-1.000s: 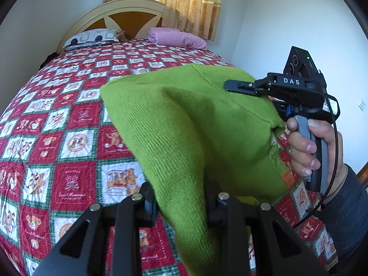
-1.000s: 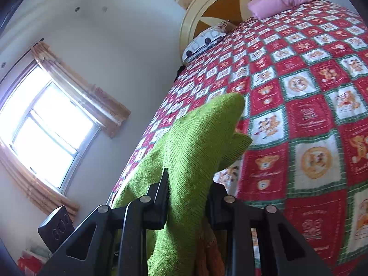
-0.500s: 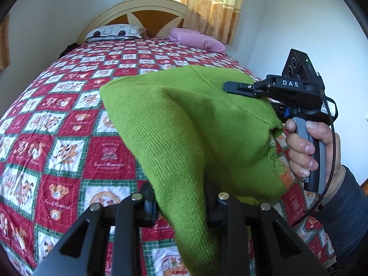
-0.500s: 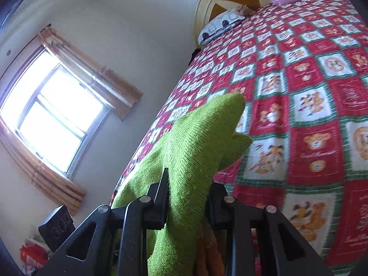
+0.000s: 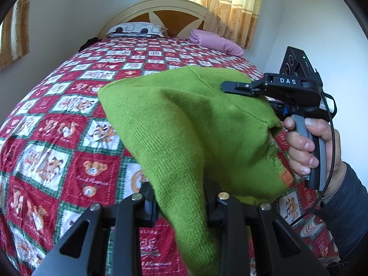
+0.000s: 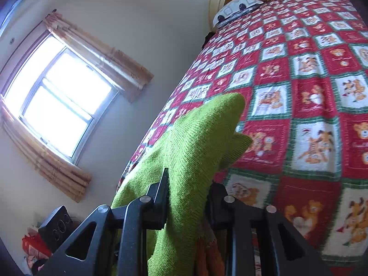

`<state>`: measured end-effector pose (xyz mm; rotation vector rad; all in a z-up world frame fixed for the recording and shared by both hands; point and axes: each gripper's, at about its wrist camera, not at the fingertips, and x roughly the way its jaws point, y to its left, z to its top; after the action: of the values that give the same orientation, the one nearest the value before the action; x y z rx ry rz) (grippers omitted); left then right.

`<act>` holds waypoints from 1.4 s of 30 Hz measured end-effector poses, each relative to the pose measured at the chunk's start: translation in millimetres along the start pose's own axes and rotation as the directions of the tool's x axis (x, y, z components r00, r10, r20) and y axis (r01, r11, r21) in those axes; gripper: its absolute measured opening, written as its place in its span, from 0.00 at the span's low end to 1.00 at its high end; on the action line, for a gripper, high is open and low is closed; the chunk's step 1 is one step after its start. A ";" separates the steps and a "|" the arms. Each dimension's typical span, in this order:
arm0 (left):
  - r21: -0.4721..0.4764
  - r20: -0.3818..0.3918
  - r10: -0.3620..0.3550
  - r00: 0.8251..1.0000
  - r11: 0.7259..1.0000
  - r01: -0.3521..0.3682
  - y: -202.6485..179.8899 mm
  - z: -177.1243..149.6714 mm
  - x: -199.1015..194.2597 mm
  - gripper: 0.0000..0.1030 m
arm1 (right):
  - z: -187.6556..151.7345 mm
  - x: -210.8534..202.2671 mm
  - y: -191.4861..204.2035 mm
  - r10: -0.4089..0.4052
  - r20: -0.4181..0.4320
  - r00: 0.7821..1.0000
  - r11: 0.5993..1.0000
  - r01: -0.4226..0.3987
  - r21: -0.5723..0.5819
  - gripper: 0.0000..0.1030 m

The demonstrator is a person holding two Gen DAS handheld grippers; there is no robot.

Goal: Fold small clothes

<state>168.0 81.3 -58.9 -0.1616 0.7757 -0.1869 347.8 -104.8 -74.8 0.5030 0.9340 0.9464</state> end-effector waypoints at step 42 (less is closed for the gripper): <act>-0.115 0.000 0.173 0.985 0.978 -0.171 87.3 -47.1 -40.2 0.28 | -7.8 157.7 71.2 0.042 -0.237 0.971 0.991 -0.070 -0.110 0.26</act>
<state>116.0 171.5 -83.4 -0.2028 0.7863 0.0226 348.6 66.8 -98.3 0.3227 1.0732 1.1226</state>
